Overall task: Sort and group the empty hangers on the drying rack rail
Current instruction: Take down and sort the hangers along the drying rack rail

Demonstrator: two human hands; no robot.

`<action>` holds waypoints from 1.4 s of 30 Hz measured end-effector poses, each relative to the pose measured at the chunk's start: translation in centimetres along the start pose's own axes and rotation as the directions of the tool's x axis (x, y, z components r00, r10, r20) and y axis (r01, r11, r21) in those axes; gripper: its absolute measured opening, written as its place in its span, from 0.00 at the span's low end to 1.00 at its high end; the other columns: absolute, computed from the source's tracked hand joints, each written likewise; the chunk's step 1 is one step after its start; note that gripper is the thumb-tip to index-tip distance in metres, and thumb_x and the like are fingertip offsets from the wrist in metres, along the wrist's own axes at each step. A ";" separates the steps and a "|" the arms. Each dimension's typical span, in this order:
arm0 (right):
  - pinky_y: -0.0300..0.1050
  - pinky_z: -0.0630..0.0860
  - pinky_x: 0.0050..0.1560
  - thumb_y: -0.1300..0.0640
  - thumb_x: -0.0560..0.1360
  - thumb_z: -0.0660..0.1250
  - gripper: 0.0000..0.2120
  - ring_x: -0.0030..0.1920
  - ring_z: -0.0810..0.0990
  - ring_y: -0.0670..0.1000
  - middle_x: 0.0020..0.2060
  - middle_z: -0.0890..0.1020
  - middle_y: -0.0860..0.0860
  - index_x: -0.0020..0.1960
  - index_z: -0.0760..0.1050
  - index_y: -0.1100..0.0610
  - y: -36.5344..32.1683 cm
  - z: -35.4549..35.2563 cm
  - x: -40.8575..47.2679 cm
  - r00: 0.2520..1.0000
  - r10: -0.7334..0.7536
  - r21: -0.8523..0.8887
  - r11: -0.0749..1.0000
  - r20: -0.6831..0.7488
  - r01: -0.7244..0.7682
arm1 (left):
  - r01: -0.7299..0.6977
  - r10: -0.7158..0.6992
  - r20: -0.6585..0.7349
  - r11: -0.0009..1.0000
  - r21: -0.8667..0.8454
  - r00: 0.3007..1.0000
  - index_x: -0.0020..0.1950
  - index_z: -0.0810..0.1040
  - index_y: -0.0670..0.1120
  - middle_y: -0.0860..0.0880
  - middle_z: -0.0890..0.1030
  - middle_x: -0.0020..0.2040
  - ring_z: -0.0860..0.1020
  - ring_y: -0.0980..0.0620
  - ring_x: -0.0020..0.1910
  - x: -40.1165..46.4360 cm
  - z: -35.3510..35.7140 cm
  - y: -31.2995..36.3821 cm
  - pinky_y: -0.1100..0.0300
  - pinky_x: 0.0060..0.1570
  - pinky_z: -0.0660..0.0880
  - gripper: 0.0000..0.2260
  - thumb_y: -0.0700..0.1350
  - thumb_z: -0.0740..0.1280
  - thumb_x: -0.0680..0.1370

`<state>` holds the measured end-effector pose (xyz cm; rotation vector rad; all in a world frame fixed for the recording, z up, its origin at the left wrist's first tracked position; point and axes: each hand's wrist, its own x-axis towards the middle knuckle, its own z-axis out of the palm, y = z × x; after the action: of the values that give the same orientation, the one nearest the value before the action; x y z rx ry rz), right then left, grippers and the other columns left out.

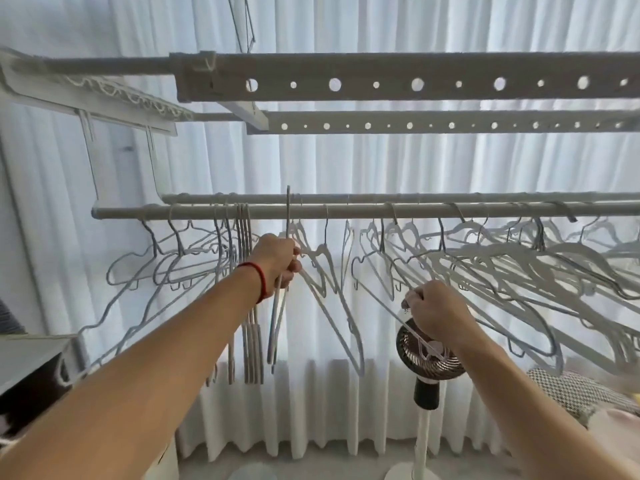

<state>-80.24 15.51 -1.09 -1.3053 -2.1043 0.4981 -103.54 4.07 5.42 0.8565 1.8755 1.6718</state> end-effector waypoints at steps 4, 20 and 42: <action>0.53 0.81 0.46 0.55 0.80 0.60 0.14 0.41 0.82 0.60 0.39 0.84 0.57 0.46 0.82 0.60 0.6 -1.0 1.0 0.998 -0.027 0.031 0.999 -0.061 0.029 | 0.092 -0.093 0.033 0.996 0.021 0.995 0.44 0.71 0.40 0.46 0.70 0.24 0.59 0.56 0.14 -0.1 0.2 0.2 0.69 0.18 0.57 0.10 0.37 0.54 0.82; 0.52 0.77 0.48 0.61 0.76 0.60 0.04 0.53 0.81 0.64 0.52 0.82 0.62 0.50 0.72 0.59 -1.7 -5.2 4.9 0.988 -0.143 -0.033 0.989 -0.056 0.142 | -0.279 0.542 0.099 0.261 0.924 0.834 0.58 0.81 0.51 0.45 0.78 0.61 0.74 0.43 0.64 -7.8 5.9 3.8 0.48 0.56 0.76 0.14 0.54 0.65 0.77; 0.35 0.69 0.26 0.57 0.78 0.68 0.16 0.21 0.75 0.40 0.24 0.82 0.47 0.32 0.82 0.57 7.8 -11.7 -3.6 0.899 -0.240 -0.112 0.948 0.367 0.299 | -0.295 0.087 0.378 0.789 0.539 0.922 0.69 0.68 0.33 0.32 0.71 0.70 0.70 0.35 0.69 -12.0 16.0 -7.5 0.48 0.60 0.73 0.24 0.43 0.68 0.77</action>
<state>-66.01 15.76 1.94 -1.0399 -2.6268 0.4679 -84.91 5.92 -4.79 1.5235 2.1278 0.9301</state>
